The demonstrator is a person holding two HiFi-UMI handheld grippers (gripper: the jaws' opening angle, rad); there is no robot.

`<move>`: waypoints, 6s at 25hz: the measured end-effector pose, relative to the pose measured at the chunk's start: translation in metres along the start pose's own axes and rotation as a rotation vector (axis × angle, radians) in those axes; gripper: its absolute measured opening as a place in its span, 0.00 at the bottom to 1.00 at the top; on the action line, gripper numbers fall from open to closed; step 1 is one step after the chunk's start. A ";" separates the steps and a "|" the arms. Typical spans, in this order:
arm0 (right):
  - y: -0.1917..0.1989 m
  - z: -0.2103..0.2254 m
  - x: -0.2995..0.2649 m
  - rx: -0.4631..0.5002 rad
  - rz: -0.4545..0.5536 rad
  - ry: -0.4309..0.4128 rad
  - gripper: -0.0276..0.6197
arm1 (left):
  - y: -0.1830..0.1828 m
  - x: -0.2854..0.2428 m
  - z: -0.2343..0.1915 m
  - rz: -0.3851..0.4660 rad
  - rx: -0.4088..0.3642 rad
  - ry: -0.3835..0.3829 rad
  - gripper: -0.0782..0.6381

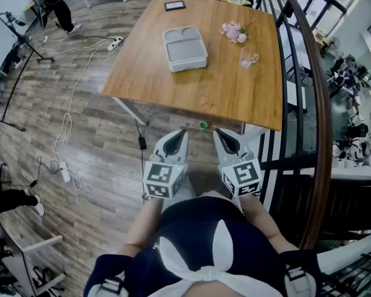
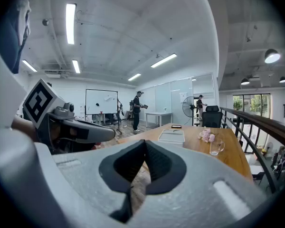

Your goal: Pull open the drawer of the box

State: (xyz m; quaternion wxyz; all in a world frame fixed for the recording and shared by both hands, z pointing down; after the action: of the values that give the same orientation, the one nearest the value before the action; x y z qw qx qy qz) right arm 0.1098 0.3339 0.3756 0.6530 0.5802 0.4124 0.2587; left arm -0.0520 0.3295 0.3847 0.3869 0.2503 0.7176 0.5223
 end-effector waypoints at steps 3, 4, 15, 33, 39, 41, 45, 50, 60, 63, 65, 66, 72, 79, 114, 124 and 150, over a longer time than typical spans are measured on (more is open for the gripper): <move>-0.003 -0.001 -0.007 0.007 0.000 -0.004 0.04 | -0.002 -0.003 -0.006 0.001 0.002 -0.002 0.13; -0.003 -0.001 -0.009 0.010 0.000 -0.004 0.04 | -0.002 -0.004 -0.008 0.000 0.002 -0.002 0.13; -0.011 -0.010 -0.043 0.041 0.014 0.012 0.04 | -0.006 -0.007 -0.046 -0.003 0.004 0.010 0.13; -0.021 -0.004 -0.100 0.186 -0.052 -0.029 0.04 | -0.010 -0.028 -0.090 -0.027 0.028 0.001 0.13; -0.021 0.020 -0.138 0.124 -0.081 -0.047 0.13 | -0.019 -0.059 -0.113 -0.051 0.022 0.000 0.13; -0.023 0.027 -0.151 0.125 -0.086 -0.046 0.14 | -0.023 -0.069 -0.122 -0.057 0.023 0.000 0.13; -0.029 0.043 -0.179 0.126 -0.101 -0.049 0.17 | -0.033 -0.091 -0.143 -0.066 0.026 0.001 0.13; -0.032 0.064 -0.218 0.111 -0.131 -0.056 0.22 | -0.045 -0.119 -0.172 -0.076 0.030 -0.012 0.13; -0.029 0.096 -0.286 0.049 -0.180 -0.061 0.25 | -0.056 -0.158 -0.222 -0.110 0.034 -0.032 0.13; -0.026 0.106 -0.302 0.034 -0.197 -0.058 0.27 | -0.057 -0.171 -0.233 -0.122 0.037 -0.031 0.13; -0.024 0.112 -0.310 0.023 -0.209 -0.058 0.27 | -0.058 -0.177 -0.238 -0.129 0.040 -0.031 0.13; -0.023 0.115 -0.314 0.015 -0.217 -0.059 0.29 | -0.059 -0.180 -0.240 -0.132 0.042 -0.032 0.13; -0.019 0.130 -0.338 -0.008 -0.259 -0.067 0.33 | -0.060 -0.200 -0.256 -0.171 0.047 -0.036 0.13; -0.010 0.148 -0.361 -0.015 -0.292 -0.078 0.35 | -0.057 -0.229 -0.270 -0.212 0.020 -0.058 0.14; 0.043 0.227 -0.417 -0.046 -0.424 -0.081 0.46 | -0.004 -0.337 -0.302 -0.357 0.058 -0.112 0.49; 0.076 0.246 -0.424 -0.062 -0.501 -0.067 0.46 | 0.014 -0.359 -0.301 -0.393 0.086 -0.113 0.49; 0.106 0.258 -0.447 -0.094 -0.559 -0.102 0.43 | 0.047 -0.390 -0.307 -0.450 0.172 -0.168 0.42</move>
State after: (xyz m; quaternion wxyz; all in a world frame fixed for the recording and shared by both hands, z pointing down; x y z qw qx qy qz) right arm 0.1063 -0.1506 0.5815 0.7449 0.4253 0.5107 0.0580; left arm -0.0801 -0.1234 0.5911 0.5288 0.1587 0.7624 0.3376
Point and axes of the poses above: the fingertips, and each gripper's own axes: x backward along the fingers, z to its right, y out of its underside, the point moved 7 cm from there along x, backward along the fingers, and after that the axes turned 1 degree about -z, right-handed, at the moved point
